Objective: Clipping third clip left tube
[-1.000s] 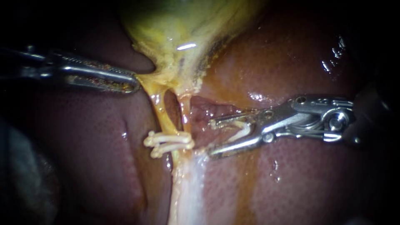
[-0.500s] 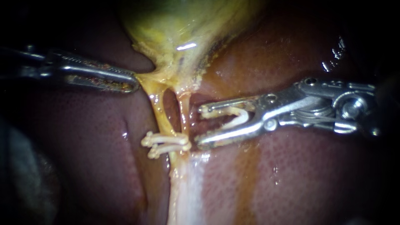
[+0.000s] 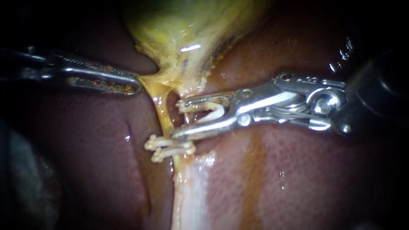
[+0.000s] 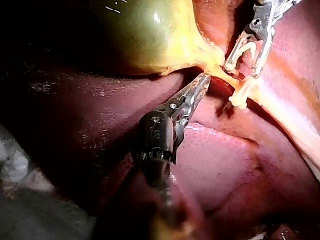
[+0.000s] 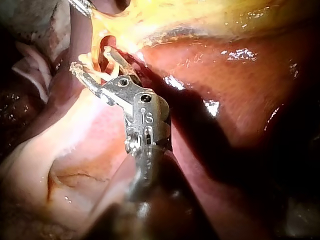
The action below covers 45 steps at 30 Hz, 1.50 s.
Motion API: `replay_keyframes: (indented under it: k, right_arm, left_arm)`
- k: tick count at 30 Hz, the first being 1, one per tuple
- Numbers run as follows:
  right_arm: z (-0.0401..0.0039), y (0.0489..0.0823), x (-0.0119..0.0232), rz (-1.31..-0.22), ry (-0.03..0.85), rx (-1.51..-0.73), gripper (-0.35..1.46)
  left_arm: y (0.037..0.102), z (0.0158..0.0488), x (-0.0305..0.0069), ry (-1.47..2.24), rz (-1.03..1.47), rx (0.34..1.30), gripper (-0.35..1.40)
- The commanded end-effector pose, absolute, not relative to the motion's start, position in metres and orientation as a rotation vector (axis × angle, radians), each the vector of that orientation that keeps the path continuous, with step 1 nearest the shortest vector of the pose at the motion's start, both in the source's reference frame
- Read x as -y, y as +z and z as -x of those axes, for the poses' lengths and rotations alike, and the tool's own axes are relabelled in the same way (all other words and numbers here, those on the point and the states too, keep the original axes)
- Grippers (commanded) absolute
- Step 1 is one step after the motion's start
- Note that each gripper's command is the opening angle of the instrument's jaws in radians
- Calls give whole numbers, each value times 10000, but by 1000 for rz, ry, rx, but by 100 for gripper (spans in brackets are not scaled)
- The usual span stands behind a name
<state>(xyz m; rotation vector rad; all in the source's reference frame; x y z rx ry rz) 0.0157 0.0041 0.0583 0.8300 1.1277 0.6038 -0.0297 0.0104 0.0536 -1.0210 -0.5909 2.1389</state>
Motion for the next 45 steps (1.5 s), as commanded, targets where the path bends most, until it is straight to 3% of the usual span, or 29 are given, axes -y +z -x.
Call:
replay_keyframes:
  k: [1, 14, 25, 38, 45]
  right_arm:
    - [-156, 588, -40, -832, 607, -1125, 42]
    - [-181, 621, -38, -846, 621, -1136, 42]
    - [-209, 618, -37, -861, 639, -1185, 41]
    - [-215, 571, -56, -911, 669, -1281, 39]
    - [-216, 551, -62, -925, 675, -1290, 37]
  left_arm:
    - [536, 297, -104, 2139, 1021, 590, -35]
    - [537, 297, -103, 2139, 1021, 590, -35]
    - [537, 298, -103, 2139, 1021, 589, -35]
    - [538, 297, -104, 2140, 1022, 590, -35]
    - [540, 296, -104, 2140, 1022, 590, -35]
